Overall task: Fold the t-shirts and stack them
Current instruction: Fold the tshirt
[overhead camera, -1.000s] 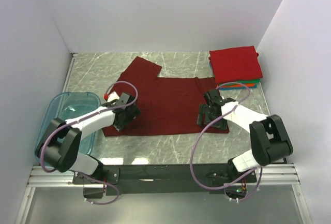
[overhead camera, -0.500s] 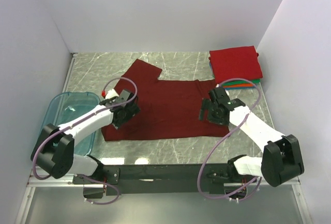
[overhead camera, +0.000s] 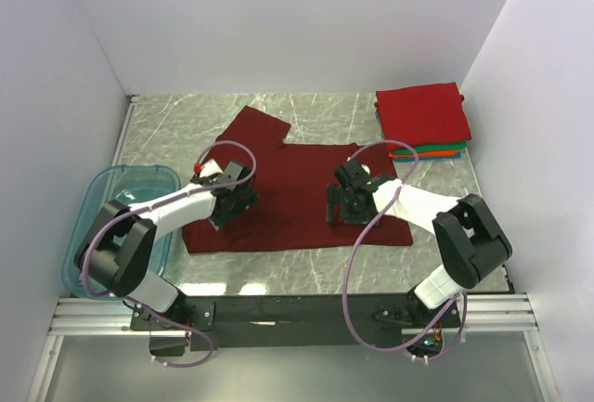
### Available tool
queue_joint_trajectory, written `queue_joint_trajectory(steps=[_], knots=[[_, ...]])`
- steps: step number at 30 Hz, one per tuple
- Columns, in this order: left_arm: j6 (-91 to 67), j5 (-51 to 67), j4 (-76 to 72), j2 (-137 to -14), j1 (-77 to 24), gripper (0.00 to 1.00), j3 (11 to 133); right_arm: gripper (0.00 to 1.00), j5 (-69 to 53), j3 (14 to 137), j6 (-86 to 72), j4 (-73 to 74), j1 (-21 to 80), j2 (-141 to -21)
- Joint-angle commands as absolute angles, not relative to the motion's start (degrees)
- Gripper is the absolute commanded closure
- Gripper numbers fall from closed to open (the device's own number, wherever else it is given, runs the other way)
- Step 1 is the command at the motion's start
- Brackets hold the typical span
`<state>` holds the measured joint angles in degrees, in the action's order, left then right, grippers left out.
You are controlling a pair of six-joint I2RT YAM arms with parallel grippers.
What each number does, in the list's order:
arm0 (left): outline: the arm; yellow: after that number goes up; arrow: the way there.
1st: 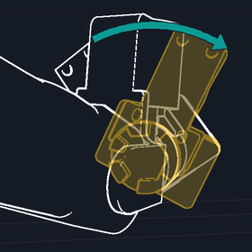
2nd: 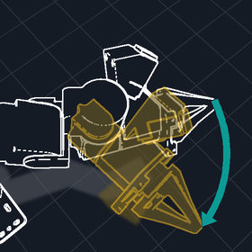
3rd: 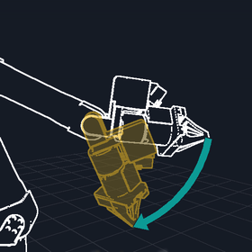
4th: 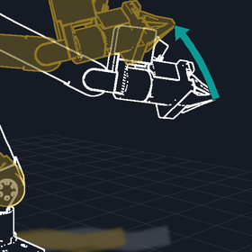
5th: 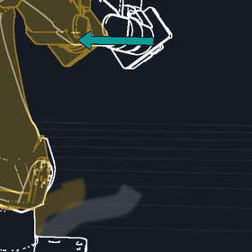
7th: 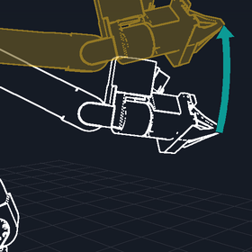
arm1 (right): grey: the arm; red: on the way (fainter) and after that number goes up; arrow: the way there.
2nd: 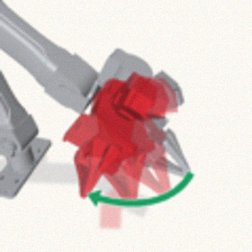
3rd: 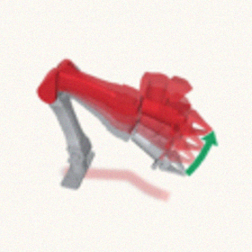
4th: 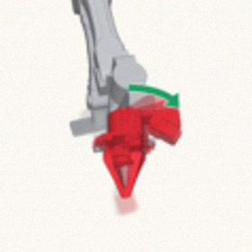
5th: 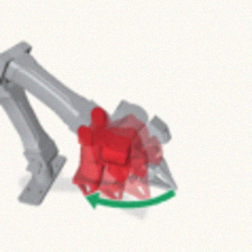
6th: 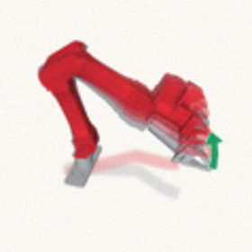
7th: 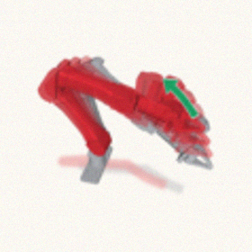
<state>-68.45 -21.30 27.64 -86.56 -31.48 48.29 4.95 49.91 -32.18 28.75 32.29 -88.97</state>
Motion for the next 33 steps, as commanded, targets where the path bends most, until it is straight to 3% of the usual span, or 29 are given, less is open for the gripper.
queue_joint_trajectory(steps=[1, 14, 33], knots=[[-69.96, -19.25, 24.88, -84.11, -31.9, 0.01, 43.35, 0.0, 6.5, 47.56, -34.89, 27.6, 33.31, -88.68], [-79.88, -21.53, 31.45, -77.44, -36.56, 0.01, 34.46, 0.0, 5.19, 34.9, -40.78, 28.91, 39.02, -80.86], [-86.49, -22.76, 40.51, -62.58, -40.43, 0.01, 30.66, 0.0, 5.52, 31.9, -47.37, 35.33, 45.97, -68.39]])
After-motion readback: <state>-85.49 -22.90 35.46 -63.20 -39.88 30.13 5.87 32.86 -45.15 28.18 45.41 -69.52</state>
